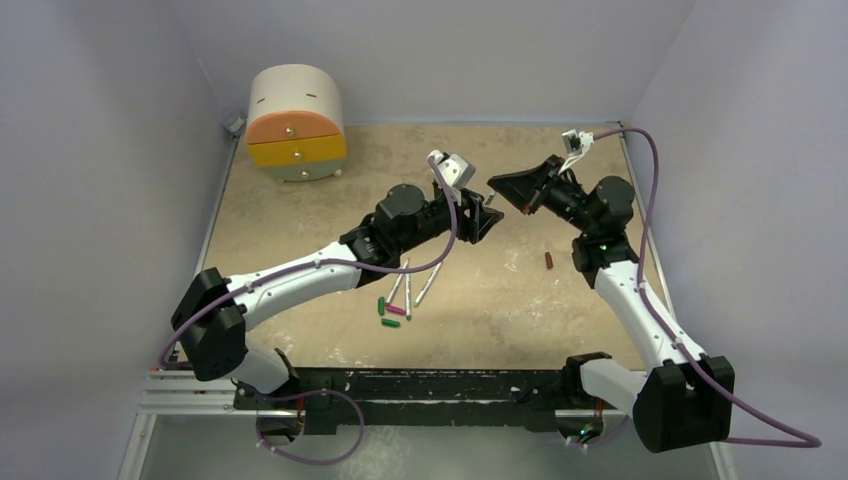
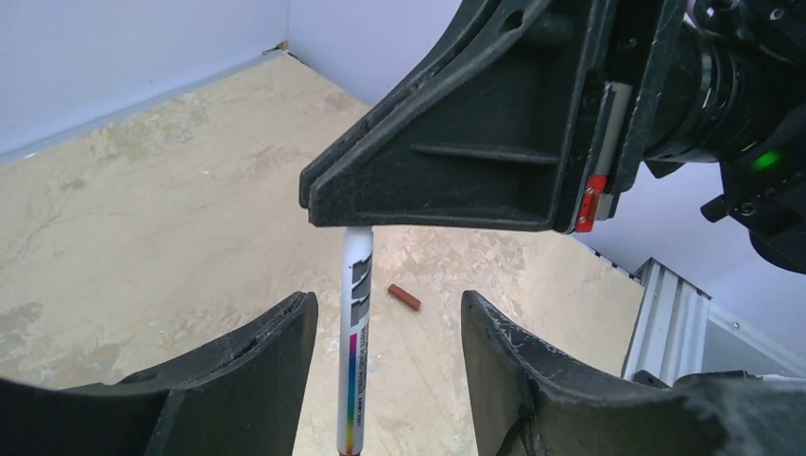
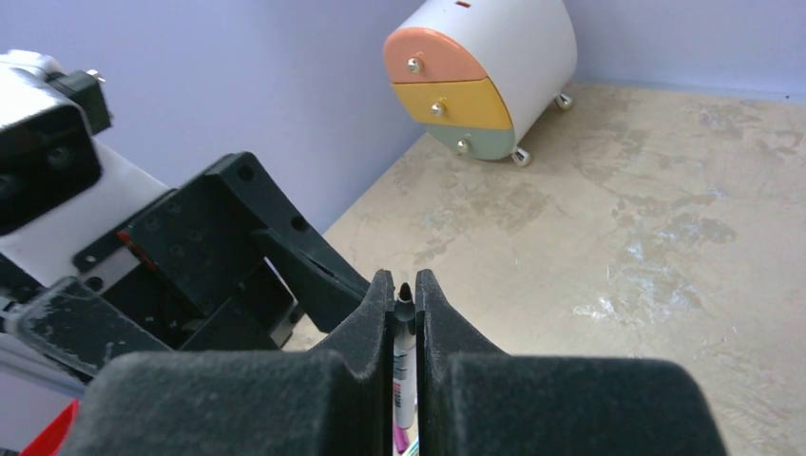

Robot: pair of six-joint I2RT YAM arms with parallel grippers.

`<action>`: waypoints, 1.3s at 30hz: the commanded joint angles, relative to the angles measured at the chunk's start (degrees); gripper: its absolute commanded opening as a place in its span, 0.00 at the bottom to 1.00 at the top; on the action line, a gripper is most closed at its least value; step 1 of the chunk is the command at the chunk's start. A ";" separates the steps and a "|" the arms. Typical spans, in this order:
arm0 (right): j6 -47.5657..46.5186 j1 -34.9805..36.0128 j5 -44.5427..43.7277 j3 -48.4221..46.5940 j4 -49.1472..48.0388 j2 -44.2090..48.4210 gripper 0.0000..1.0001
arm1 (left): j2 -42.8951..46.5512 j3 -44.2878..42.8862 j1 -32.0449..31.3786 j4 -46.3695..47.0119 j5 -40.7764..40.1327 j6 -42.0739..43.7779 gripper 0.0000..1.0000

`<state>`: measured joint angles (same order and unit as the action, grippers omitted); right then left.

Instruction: Insert the pens into the pen caps

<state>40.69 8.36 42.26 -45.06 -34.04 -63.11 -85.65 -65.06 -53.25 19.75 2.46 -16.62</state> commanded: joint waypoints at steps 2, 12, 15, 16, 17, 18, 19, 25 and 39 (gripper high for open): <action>2.49 -0.01 1.59 -1.97 -4.74 2.99 0.00 | 2.60 1.25 0.24 3.81 1.87 -0.90 0.53; 2.53 -0.01 2.05 -2.02 -4.25 3.78 0.00 | 2.98 2.57 1.22 6.09 2.74 -2.10 0.17; 2.26 -0.01 2.04 -1.80 -4.05 3.91 0.00 | 2.94 2.78 1.31 6.78 2.93 -2.19 0.00; 2.06 -0.01 2.11 -1.77 -3.54 3.96 0.00 | 2.90 2.81 1.31 6.96 3.05 -2.19 0.00; 1.89 -0.01 2.28 -1.74 -3.19 4.02 0.00 | 2.85 2.83 1.31 7.11 3.26 -2.19 0.00; 1.78 -0.01 2.36 -1.69 -2.80 4.02 0.00 | 2.79 2.87 1.39 7.14 3.41 -2.19 0.00; 1.77 -0.01 2.37 -1.67 -2.59 4.00 0.00 | 2.66 2.80 1.49 7.11 3.42 -2.19 0.00; -5.84 -0.01 -7.29 -3.07 6.91 5.72 0.53 | 2.59 2.50 2.83 3.09 -1.18 -1.77 0.00; 1.17 -7.92 -44.03 8.58 25.04 1.02 0.00 | 9.30 6.56 7.81 -3.41 -8.03 -0.78 0.00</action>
<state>38.35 0.47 8.25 -38.48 -11.97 -61.82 -79.31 -59.16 -45.15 15.53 -4.54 -18.35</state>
